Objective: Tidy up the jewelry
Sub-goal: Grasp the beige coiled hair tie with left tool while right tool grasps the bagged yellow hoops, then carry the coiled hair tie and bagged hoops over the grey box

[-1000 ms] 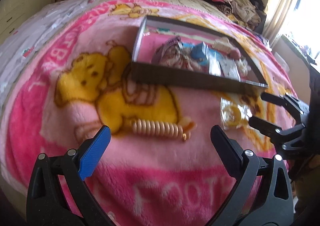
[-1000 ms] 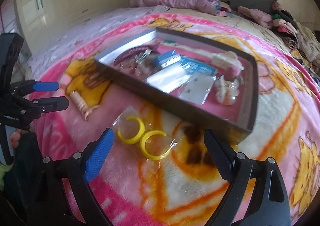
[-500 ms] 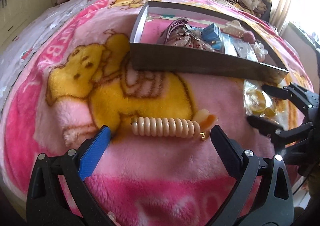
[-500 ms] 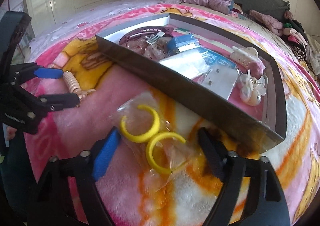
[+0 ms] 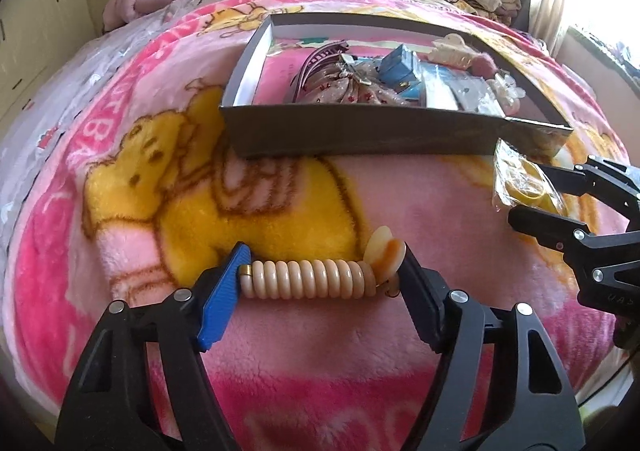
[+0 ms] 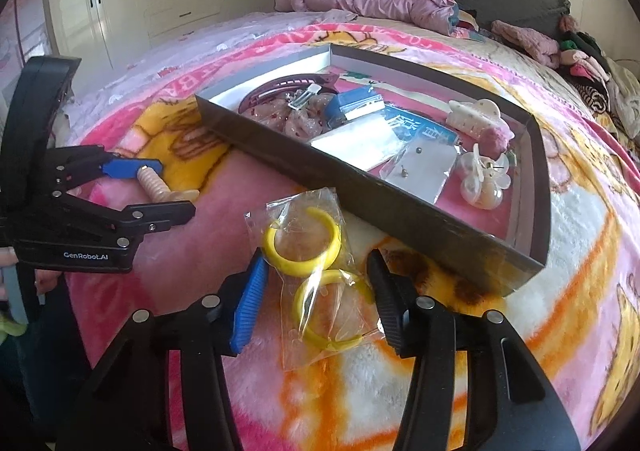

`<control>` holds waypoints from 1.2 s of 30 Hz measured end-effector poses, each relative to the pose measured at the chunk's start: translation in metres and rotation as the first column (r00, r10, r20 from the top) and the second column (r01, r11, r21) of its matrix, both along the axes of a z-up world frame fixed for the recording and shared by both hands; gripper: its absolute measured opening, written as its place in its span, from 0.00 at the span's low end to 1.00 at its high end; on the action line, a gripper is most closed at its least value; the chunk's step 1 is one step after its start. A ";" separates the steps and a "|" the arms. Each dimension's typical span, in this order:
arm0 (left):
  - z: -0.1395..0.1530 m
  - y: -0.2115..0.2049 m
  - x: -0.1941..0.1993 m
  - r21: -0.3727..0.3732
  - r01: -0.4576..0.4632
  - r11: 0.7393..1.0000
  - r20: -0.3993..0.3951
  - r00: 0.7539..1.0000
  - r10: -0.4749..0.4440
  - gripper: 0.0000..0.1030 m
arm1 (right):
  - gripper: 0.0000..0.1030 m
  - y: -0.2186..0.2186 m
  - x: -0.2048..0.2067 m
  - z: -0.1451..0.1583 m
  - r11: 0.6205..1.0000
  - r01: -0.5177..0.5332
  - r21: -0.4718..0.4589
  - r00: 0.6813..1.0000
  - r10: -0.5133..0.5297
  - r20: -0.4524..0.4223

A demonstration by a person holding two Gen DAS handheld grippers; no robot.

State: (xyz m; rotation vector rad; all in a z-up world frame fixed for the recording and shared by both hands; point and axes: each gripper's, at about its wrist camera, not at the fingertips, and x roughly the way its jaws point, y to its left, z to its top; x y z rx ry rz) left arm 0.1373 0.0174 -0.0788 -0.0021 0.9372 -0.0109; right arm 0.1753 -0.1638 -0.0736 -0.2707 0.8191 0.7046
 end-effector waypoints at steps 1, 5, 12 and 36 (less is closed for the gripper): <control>0.003 0.000 -0.001 -0.007 0.003 1.000 0.006 1.000 -0.003 0.62 | 0.47 -0.002 -0.002 0.003 1.000 0.002 0.009 1.000 -0.002 0.001; 0.016 -0.004 -0.001 -0.021 0.013 1.000 0.035 0.999 -0.012 0.62 | 0.47 -0.016 -0.004 0.020 0.998 0.024 0.058 1.000 -0.025 0.009; 0.043 -0.004 0.019 -0.049 0.017 0.999 0.093 0.996 -0.012 0.62 | 0.47 -0.042 0.012 0.047 0.989 0.104 0.101 0.992 -0.111 0.063; 0.046 -0.020 0.101 -0.095 0.055 0.994 0.117 0.992 -0.044 0.62 | 0.47 -0.070 0.082 0.044 0.965 0.258 0.054 0.960 -0.262 0.096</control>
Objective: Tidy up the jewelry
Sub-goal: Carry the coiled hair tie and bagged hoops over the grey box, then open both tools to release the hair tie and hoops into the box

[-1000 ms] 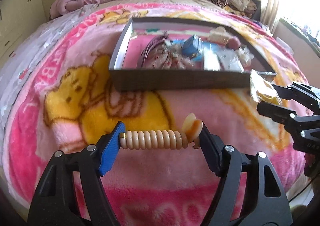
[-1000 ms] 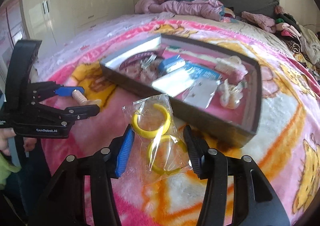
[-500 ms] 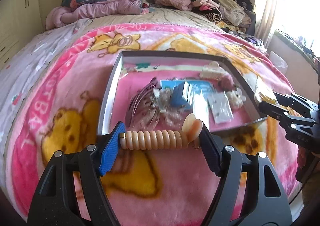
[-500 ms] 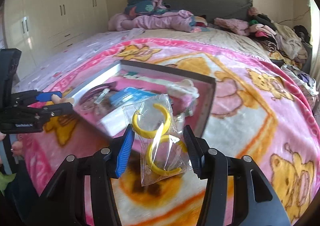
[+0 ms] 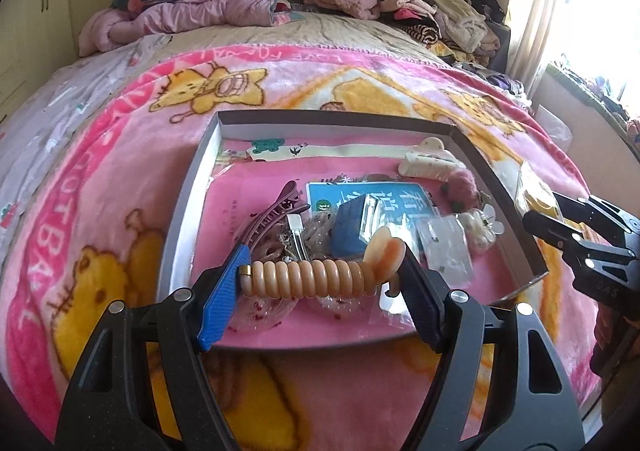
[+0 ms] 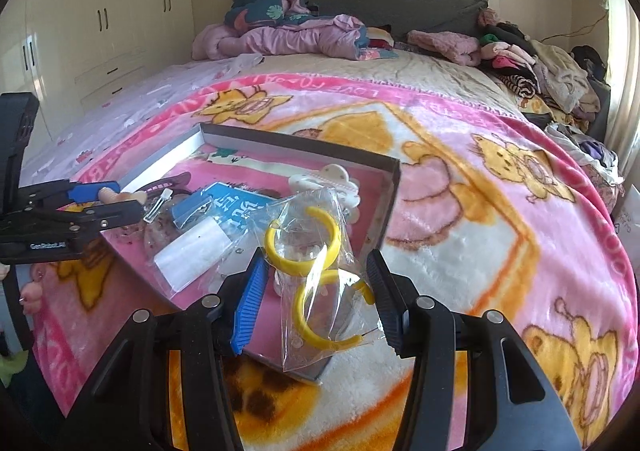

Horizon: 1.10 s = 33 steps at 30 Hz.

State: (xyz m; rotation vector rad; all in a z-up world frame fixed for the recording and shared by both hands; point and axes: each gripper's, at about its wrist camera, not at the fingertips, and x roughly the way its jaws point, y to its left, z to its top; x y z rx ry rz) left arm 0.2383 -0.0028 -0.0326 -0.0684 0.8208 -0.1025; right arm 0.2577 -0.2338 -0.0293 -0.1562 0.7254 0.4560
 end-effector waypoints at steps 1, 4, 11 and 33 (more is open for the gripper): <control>-0.002 0.001 0.002 -0.002 -0.002 1.000 -0.003 1.000 0.002 0.62 | 0.47 0.003 0.001 -0.002 1.000 -0.004 -0.004 1.000 0.004 -0.001; -0.006 0.002 0.004 -0.002 -0.004 1.000 -0.002 1.000 0.004 0.62 | 0.47 0.011 0.004 -0.007 1.000 -0.018 -0.011 1.000 0.018 -0.015; -0.018 0.011 0.011 -0.015 -0.017 1.000 -0.020 1.000 0.017 0.63 | 0.47 0.036 0.009 -0.014 0.997 -0.067 -0.026 0.997 0.066 -0.036; 0.004 0.010 -0.020 0.001 -0.038 0.999 0.019 0.999 0.038 0.88 | 0.88 0.027 -0.035 0.002 0.998 -0.054 -0.033 0.999 0.054 -0.005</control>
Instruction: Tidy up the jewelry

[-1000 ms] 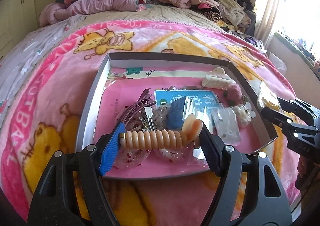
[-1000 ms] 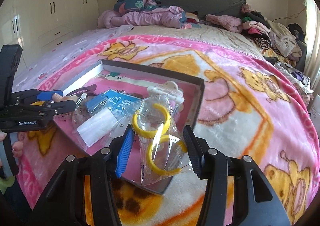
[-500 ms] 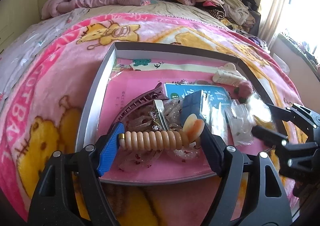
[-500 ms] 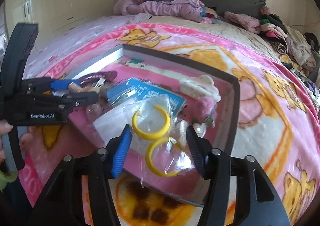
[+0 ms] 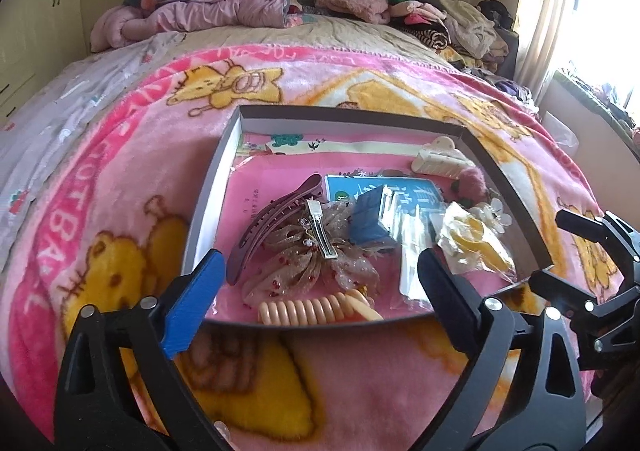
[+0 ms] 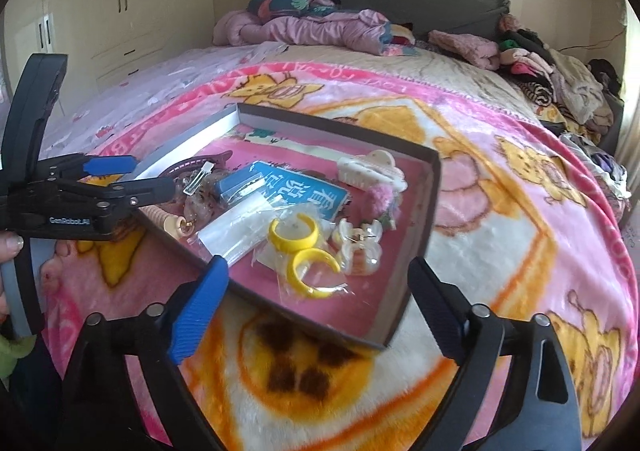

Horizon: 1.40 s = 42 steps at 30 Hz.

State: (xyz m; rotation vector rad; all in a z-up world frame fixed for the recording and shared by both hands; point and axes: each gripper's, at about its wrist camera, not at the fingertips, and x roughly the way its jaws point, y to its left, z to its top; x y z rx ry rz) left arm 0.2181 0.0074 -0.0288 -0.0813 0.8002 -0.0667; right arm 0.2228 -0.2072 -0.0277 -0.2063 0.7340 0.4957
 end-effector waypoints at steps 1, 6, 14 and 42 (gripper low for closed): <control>0.003 0.000 -0.005 0.002 -0.003 1.000 0.005 1.000 0.003 0.89 | 0.90 -0.002 -0.002 0.002 1.000 0.006 0.003 1.000 -0.006 0.005; 0.014 0.000 -0.024 0.020 -0.020 1.000 0.027 0.999 0.020 0.89 | 0.92 -0.014 -0.018 0.011 0.999 0.033 0.026 0.999 -0.033 0.019; 0.027 0.002 -0.064 0.030 -0.039 0.999 0.062 0.997 0.037 0.89 | 0.94 -0.027 -0.042 0.016 0.994 0.088 0.061 0.996 -0.090 0.024; 0.007 -0.006 -0.133 -0.005 -0.033 0.999 0.038 0.999 0.033 0.89 | 0.94 -0.012 -0.121 0.004 0.991 0.082 0.108 0.996 -0.085 0.020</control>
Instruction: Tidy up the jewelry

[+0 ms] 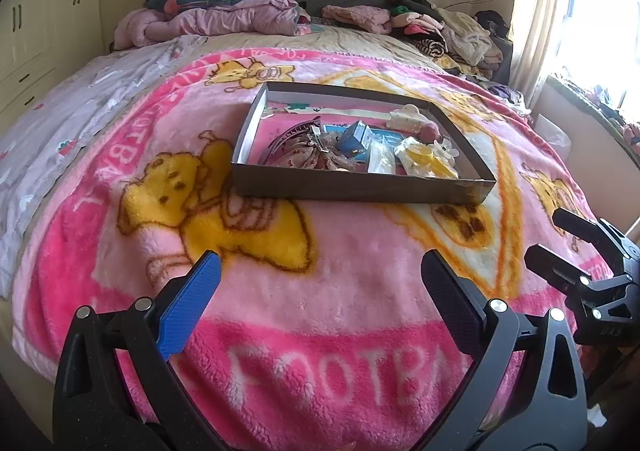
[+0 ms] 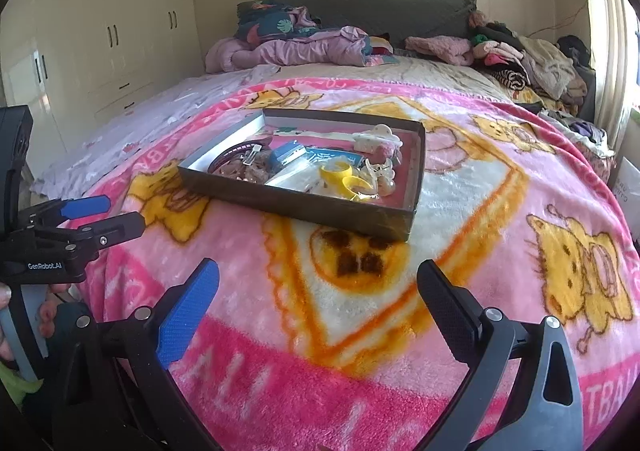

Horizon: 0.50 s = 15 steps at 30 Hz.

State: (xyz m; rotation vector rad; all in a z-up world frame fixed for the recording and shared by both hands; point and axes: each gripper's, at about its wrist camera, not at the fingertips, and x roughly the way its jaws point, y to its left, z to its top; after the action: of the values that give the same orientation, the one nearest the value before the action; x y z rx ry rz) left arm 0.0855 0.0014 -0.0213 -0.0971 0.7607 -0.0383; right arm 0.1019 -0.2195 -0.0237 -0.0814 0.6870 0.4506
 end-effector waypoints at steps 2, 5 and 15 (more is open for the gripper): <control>0.000 0.000 -0.001 -0.005 0.000 1.000 0.004 1.000 0.000 0.89 | 0.94 0.000 0.000 0.001 1.000 0.004 0.003 1.000 -0.004 0.000; 0.001 0.000 -0.001 -0.010 0.004 1.000 0.005 1.000 -0.003 0.89 | 0.94 0.000 0.001 0.000 1.000 0.006 0.003 1.000 -0.006 -0.003; 0.002 0.000 0.000 -0.007 -0.001 1.000 0.006 1.000 0.001 0.89 | 0.94 0.000 0.001 0.001 1.000 0.002 0.001 1.000 -0.002 -0.006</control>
State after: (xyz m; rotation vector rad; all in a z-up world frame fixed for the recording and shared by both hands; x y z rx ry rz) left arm 0.0850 0.0015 -0.0193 -0.1044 0.7545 -0.0405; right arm 0.1029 -0.2195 -0.0231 -0.0787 0.6931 0.4494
